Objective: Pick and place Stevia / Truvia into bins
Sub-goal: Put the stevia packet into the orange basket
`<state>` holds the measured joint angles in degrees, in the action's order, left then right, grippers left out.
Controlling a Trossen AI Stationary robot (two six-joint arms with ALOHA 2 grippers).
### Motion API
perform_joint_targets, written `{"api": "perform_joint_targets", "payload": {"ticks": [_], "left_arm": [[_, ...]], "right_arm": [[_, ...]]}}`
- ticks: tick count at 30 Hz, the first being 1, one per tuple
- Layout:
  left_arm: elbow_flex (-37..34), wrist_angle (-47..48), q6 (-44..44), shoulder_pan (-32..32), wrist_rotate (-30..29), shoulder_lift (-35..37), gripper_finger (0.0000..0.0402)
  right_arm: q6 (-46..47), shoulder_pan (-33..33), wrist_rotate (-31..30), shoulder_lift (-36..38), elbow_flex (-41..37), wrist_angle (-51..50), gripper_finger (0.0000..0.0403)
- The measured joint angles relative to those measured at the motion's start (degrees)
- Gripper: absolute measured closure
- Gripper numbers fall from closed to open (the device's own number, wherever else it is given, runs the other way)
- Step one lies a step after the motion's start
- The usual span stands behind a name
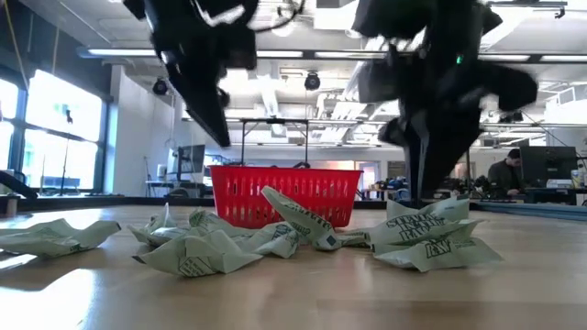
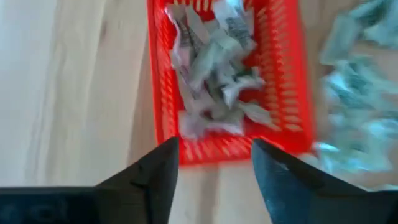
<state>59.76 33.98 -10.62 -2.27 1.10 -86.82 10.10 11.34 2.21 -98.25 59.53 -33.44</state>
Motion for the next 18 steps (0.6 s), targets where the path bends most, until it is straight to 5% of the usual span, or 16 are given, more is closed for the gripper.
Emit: {"api": "perform_joint_targets", "payload": {"ticks": [5,11,18], "left_arm": [[-0.03,9.90,-5.21,-3.95,0.37,7.02,0.0146],[-5.85,6.88,-13.60,-15.53,0.82,12.68,0.0159],[-9.11,5.54,-24.73,-24.53,-5.59,11.96,0.0162]], "right_arm": [[2.68,3.56,6.41,7.95,-7.53,4.15,0.0320],[11.44,7.20,7.25,15.15,-16.71,16.11,0.0320],[14.81,8.29,7.59,15.95,-18.64,29.68,0.0320]]}}
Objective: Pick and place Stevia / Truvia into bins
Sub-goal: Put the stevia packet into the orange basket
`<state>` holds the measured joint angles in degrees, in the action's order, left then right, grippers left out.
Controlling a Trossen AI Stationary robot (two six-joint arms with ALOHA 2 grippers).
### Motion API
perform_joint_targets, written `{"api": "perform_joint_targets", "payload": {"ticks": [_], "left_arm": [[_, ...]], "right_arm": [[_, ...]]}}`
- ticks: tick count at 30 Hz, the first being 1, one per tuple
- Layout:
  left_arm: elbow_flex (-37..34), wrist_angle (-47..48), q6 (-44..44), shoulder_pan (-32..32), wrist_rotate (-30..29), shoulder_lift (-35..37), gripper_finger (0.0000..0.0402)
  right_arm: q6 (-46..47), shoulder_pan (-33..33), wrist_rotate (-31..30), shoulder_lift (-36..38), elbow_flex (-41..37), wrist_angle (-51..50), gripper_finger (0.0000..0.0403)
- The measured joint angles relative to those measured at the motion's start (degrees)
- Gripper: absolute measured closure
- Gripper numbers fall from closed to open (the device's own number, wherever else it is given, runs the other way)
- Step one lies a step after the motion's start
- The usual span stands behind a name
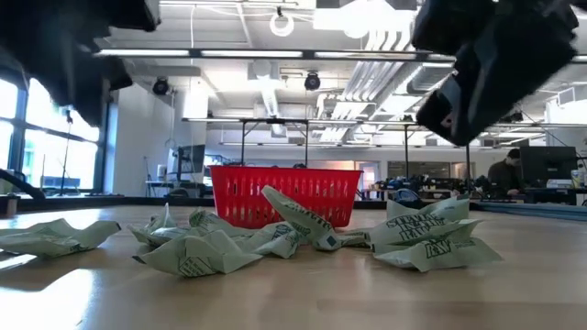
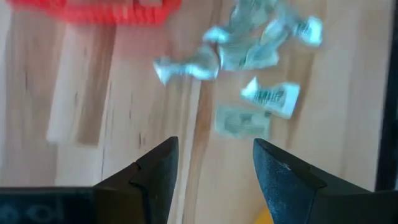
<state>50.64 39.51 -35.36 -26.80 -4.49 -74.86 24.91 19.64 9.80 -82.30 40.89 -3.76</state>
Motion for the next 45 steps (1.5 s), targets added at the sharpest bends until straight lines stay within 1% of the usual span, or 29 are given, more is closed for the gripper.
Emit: {"api": "perform_joint_targets", "payload": {"ticks": [4,7,8,12,15,18,20,23,25,27,29,30,33,36,39,42,45], "left_arm": [[-1.26,-0.10,-4.28,-2.83,-0.27,0.10,0.0163],[-2.20,0.04,-6.87,-4.47,-0.31,0.08,0.0163],[-2.43,-0.03,-7.43,-4.82,-0.28,0.08,0.0163],[-2.77,1.46,-9.47,-5.64,1.02,0.08,0.0163],[-2.77,2.60,-9.74,-5.54,1.72,0.08,0.0163],[-2.77,3.10,-8.95,-5.47,1.77,0.08,0.0163],[-2.77,3.10,-7.78,-5.47,1.35,0.08,0.0163],[-2.77,3.07,-6.05,-5.47,1.13,0.08,0.0163],[-2.77,3.07,-5.07,-5.47,1.11,0.08,0.0163],[-2.77,3.04,-4.93,-5.47,0.94,0.08,0.0163],[-2.75,3.01,-4.88,-5.47,0.44,0.08,0.0163],[-2.76,3.01,-4.86,-5.47,0.04,0.08,0.0163],[-2.74,3.01,-4.78,-5.47,-1.04,0.08,0.0163],[-2.72,3.01,-4.78,-5.47,-1.25,0.08,0.0163],[-2.70,3.02,-4.79,-5.47,-1.63,0.08,0.0163],[-2.70,3.01,-4.78,-5.47,-2.39,0.08,0.0163],[-2.70,3.01,-4.78,-5.47,-3.61,0.08,0.0163]], "right_arm": [[9.40,0.05,-0.55,-0.19,2.42,4.40,0.0320],[9.89,0.04,-1.16,-1.30,2.64,7.59,0.0321],[10.05,0.04,-2.07,-1.46,2.61,7.55,0.0322],[15.35,0.04,-6.44,-1.42,2.57,7.05,0.0332],[19.76,0.04,-9.17,-1.42,2.57,7.64,0.0343],[22.11,-0.11,-11.74,-1.42,2.57,10.21,0.0356],[24.47,-0.01,-12.42,-1.42,2.57,12.36,0.0367],[24.67,0.62,-10.12,-1.38,2.57,11.62,0.0391],[24.80,0.90,-9.42,-1.38,2.54,10.41,0.0399],[26.35,0.77,-7.60,-1.46,2.53,11.75,0.0395],[27.83,0.03,-2.74,-2.02,2.59,12.35,0.0386],[27.95,-0.24,-1.66,-2.28,2.55,11.44,0.0383],[28.35,-0.35,-2.04,-2.60,2.35,8.26,0.0377],[31.76,0.16,-1.80,-2.58,2.35,7.68,0.0376],[29.50,1.83,-0.60,-2.58,2.40,3.92,0.0377],[25.40,2.74,-3.88,-2.80,2.40,-0.29,0.0377],[22.01,2.44,-7.91,-2.80,2.40,-0.79,0.0374]]}}
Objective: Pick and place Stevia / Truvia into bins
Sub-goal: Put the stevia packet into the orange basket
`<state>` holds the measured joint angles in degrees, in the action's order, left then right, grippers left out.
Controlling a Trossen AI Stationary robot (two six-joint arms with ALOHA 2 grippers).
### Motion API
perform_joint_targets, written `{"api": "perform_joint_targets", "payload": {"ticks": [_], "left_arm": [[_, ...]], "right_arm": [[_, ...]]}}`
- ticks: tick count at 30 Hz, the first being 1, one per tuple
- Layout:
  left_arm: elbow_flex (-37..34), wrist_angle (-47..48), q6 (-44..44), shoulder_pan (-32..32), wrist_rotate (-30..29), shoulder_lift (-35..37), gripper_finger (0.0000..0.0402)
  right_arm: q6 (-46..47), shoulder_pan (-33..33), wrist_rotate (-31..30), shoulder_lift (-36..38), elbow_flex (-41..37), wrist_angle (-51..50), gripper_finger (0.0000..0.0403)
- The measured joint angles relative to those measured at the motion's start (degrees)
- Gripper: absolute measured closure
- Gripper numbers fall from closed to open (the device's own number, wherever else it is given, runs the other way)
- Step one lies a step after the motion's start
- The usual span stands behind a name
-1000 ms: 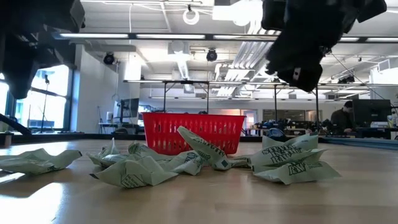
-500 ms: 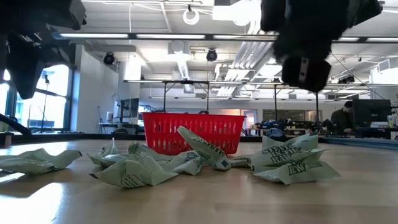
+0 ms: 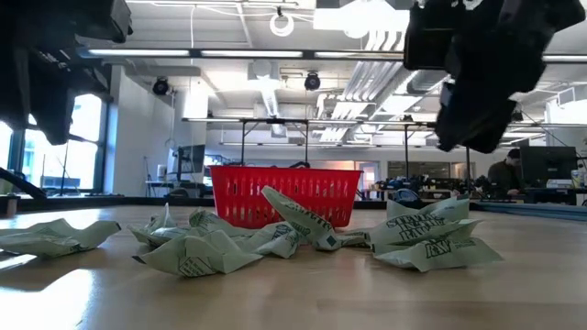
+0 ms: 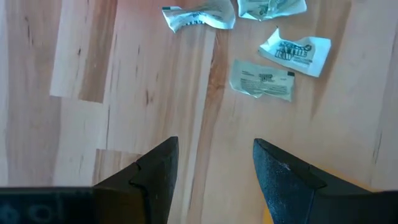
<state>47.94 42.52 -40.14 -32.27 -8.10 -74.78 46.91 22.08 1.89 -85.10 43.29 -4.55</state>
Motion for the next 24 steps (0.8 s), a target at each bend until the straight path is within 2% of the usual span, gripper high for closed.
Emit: {"api": "perform_joint_targets", "payload": {"ticks": [8,10,14,19,22,24], "left_arm": [[0.02,0.01,0.00,0.00,-0.07,0.00,0.0163],[0.02,0.00,0.00,0.00,-0.13,0.00,0.0163],[0.02,0.02,0.20,0.00,-0.15,0.00,0.0163],[0.03,-0.07,3.90,0.00,-0.53,0.00,0.0163],[0.02,-0.16,6.32,0.00,-1.84,-0.02,0.0163],[0.02,-0.24,7.48,0.00,-2.61,-0.02,0.0163]], "right_arm": [[5.26,-2.53,0.60,-0.01,0.68,7.25,0.0377],[9.09,-3.08,1.84,-0.02,0.68,9.08,0.0377],[7.82,-3.37,3.11,-0.87,0.70,7.50,0.0366],[5.96,-0.86,2.91,-1.95,0.68,0.99,0.0300],[0.35,2.03,1.83,-1.99,0.71,2.01,0.0242],[-3.91,4.01,-1.11,-2.00,1.40,2.10,0.0208]]}}
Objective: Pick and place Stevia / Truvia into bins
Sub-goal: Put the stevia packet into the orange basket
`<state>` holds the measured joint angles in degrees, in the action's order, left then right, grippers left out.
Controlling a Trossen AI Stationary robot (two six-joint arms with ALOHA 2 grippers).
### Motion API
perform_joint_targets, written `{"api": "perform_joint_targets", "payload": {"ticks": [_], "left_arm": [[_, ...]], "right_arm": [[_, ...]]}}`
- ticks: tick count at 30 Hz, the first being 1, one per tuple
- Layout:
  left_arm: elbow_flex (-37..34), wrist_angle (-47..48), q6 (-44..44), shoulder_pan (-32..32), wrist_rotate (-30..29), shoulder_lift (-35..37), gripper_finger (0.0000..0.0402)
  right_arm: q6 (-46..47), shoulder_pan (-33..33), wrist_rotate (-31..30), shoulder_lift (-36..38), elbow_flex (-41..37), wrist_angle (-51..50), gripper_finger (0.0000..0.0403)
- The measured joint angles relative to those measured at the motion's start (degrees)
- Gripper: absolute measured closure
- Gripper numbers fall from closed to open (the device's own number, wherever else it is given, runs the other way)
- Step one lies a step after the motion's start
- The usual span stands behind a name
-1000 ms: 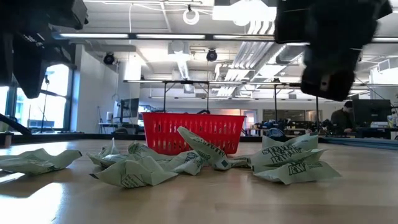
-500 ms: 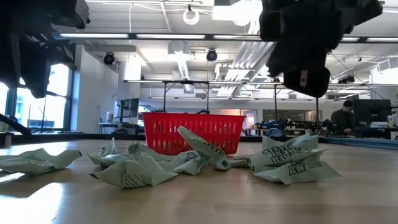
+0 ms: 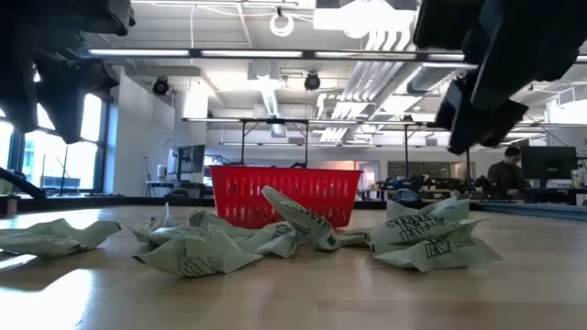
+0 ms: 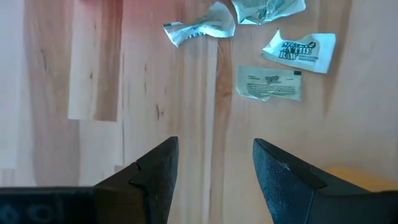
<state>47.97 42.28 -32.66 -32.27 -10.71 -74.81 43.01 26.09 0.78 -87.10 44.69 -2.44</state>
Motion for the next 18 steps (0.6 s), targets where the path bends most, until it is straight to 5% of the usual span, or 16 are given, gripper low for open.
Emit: {"api": "perform_joint_targets", "payload": {"ticks": [6,12,18], "left_arm": [[0.02,-0.06,2.82,0.02,-2.51,0.00,0.0163],[0.02,-0.18,5.43,0.02,-4.06,0.00,0.0163],[0.01,-0.15,5.54,0.02,-4.08,0.00,0.0163]], "right_arm": [[-14.43,3.46,-12.53,-4.14,2.48,0.63,0.0157],[-15.86,2.63,-4.23,-12.07,6.16,0.13,0.0164],[-15.97,2.39,-4.40,-15.22,11.16,-1.19,0.0210]]}}
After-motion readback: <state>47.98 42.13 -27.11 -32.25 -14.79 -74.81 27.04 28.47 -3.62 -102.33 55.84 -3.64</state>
